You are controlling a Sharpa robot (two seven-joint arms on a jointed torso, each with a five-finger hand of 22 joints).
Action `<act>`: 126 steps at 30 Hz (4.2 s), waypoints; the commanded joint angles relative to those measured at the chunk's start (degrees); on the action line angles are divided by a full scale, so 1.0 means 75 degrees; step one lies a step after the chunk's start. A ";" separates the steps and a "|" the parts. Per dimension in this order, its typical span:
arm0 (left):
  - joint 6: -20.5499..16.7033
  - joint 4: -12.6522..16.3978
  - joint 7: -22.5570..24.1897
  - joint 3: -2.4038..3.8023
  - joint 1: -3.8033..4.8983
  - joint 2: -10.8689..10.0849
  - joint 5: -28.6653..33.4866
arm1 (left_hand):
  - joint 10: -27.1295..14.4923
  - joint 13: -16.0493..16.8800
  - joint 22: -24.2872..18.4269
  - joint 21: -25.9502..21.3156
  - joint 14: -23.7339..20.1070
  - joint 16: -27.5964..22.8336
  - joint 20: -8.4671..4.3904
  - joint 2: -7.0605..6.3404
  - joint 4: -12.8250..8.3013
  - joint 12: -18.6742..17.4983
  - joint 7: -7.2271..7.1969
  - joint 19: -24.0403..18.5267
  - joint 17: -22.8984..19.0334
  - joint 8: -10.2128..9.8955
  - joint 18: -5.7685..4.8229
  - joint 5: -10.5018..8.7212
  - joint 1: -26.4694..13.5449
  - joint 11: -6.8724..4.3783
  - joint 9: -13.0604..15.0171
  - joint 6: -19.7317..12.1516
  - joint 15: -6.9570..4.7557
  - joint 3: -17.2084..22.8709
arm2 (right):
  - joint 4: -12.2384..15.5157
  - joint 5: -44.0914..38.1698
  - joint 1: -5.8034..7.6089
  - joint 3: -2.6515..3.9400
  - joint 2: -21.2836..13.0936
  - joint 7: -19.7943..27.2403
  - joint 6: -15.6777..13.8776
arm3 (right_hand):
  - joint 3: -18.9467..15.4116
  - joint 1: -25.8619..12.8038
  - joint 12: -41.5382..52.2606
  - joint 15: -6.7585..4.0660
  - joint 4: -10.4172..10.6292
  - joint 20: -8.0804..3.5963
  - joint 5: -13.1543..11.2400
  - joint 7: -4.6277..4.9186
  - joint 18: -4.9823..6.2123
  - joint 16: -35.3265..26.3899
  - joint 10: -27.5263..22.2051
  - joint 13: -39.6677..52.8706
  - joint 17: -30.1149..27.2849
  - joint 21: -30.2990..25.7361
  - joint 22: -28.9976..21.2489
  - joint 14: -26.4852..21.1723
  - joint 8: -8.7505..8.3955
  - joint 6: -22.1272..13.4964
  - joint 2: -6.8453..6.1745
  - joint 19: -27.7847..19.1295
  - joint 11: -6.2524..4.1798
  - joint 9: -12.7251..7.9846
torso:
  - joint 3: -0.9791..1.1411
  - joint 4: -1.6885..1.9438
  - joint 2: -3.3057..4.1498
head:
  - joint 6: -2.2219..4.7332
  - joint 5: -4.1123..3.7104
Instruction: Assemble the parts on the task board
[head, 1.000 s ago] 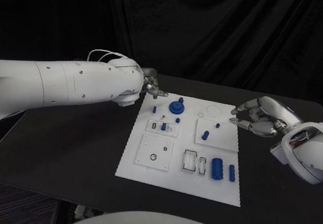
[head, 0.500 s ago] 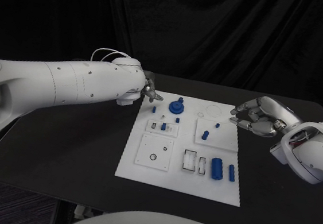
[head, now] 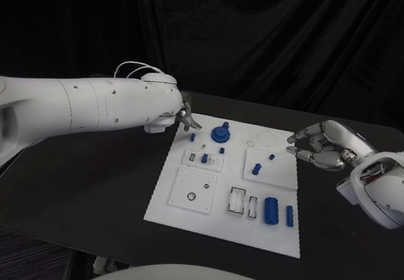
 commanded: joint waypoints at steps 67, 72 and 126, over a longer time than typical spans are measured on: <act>0.0332 -0.0297 0.0410 -0.0009 -0.0231 0.0224 -0.0042 | 0.0784 0.2012 0.1260 -0.0258 0.0822 0.0020 0.0143 0.0146 -0.0228 0.0027 0.0197 0.0234 0.2011 -0.0822 0.0197 0.0683 0.0406 0.0193 -0.0496 -0.0128 0.0165 0.0011 | -0.0009 -0.0009 -0.0020 0.0006 0.0028 -0.0184 0.0126 | 0.0137 0.0155 0.0021 0.0060 -0.0025 0.0046 0.0364 0.0020 0.0017 -0.0051 0.0810 0.2007 0.1822 -0.0086 0.1589 0.0744 -0.0066 0.0058 0.0015 0.0235 0.0032 -0.0046 | 0.0000 0.0005 0.0003 | 0.0001 -0.0037; 0.0358 -0.0305 0.0417 -0.0009 -0.0240 0.0229 -0.0042 | 0.0784 0.2012 0.1257 -0.0261 0.0822 0.0020 0.0142 0.0151 -0.0236 0.0027 0.0195 0.0231 0.2011 -0.0823 0.0198 0.0689 0.0416 0.0192 -0.0496 -0.0122 0.0164 0.0019 | -0.0015 -0.0009 -0.0021 0.0006 0.0033 -0.0185 0.0130 | 0.0146 0.0163 0.0021 0.0060 -0.0028 0.0046 0.0386 0.0020 0.0018 -0.0053 0.0810 0.2007 0.1819 -0.0090 0.1588 0.0743 -0.0068 0.0059 0.0017 0.0234 0.0032 -0.0049 | -0.0001 0.0007 0.0002 | 0.0001 -0.0037; -0.0423 0.1209 0.0459 -0.0004 -0.0249 -0.0779 0.0178 | 0.0784 0.2012 0.1308 -0.0301 0.0822 0.0020 0.0041 -0.0364 -0.1142 0.0027 0.0083 0.0290 0.2011 -0.0956 0.0187 0.1961 0.0455 0.0076 -0.0398 0.0192 0.0060 0.1937 | -0.0068 -0.0009 -0.0070 0.0006 0.0011 -0.0303 0.0275 | 0.0278 0.0283 0.0021 0.0060 -0.0088 0.0045 0.0616 0.0021 0.0043 -0.0100 0.0810 0.2007 0.1762 -0.0197 0.1555 0.0727 -0.0071 0.0091 0.0049 0.0187 0.0031 -0.0069 | 0.0006 0.0001 -0.0013 | 0.0001 0.0012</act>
